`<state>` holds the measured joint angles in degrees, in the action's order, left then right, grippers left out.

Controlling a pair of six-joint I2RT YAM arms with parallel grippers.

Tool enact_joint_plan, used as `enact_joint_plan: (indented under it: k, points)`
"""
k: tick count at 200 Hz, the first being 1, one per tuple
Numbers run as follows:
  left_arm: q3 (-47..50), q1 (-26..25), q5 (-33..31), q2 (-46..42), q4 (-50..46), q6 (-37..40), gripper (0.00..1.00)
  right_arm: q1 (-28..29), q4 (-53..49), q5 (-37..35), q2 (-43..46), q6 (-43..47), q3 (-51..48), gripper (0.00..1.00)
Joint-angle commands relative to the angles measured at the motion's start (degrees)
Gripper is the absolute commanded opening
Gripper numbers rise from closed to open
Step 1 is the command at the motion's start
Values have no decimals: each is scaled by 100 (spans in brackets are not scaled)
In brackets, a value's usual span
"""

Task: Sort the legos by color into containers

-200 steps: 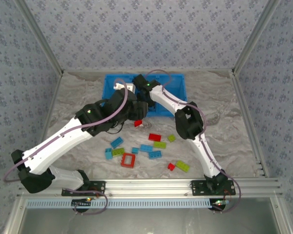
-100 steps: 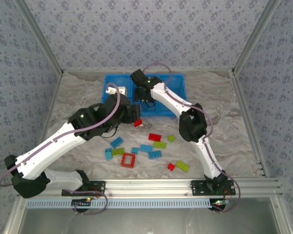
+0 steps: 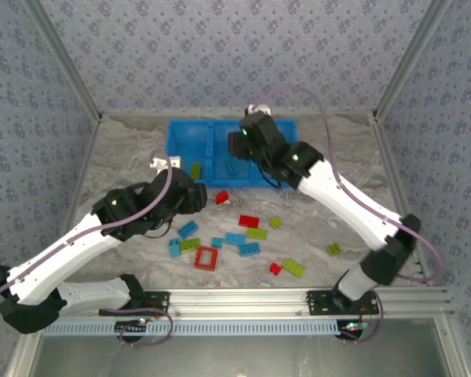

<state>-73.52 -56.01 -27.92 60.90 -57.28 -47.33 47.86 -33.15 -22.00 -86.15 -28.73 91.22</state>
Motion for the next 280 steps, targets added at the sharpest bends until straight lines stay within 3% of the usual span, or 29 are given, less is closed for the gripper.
enact_joint_plan:
  k: [1,50,88,117,151,196,232,262,280]
  points:
    - [204,2,-55,-212,-314,-270,80,297,718,-129,778,435,-1050,61]
    - [743,11,361,-189,-512,-510,80,1109,1281,659,2644,1134,-3063,64]
    - [1565,-19,836,-342,-377,-1446,75,1837,1350,858,3289,1135,-4019,65]
    - [1955,-42,842,-492,-268,-1641,75,2282,1718,897,3218,1114,-4365,66]
    - [2034,101,927,-184,-194,-1159,77,2698,2305,899,2804,1315,-4368,68]
    - [2128,740,1563,-139,83,-626,79,3176,3115,146,2629,1644,-4365,71]
    - [2109,1078,1738,-134,-64,-392,80,3240,3267,64,2625,1709,-4391,75]
    - [2122,1467,1787,-113,0,-240,82,3245,3361,158,2665,1662,-4398,85]
    - [2210,1690,1976,-166,271,-172,83,3248,3372,62,2647,1552,-4380,98]
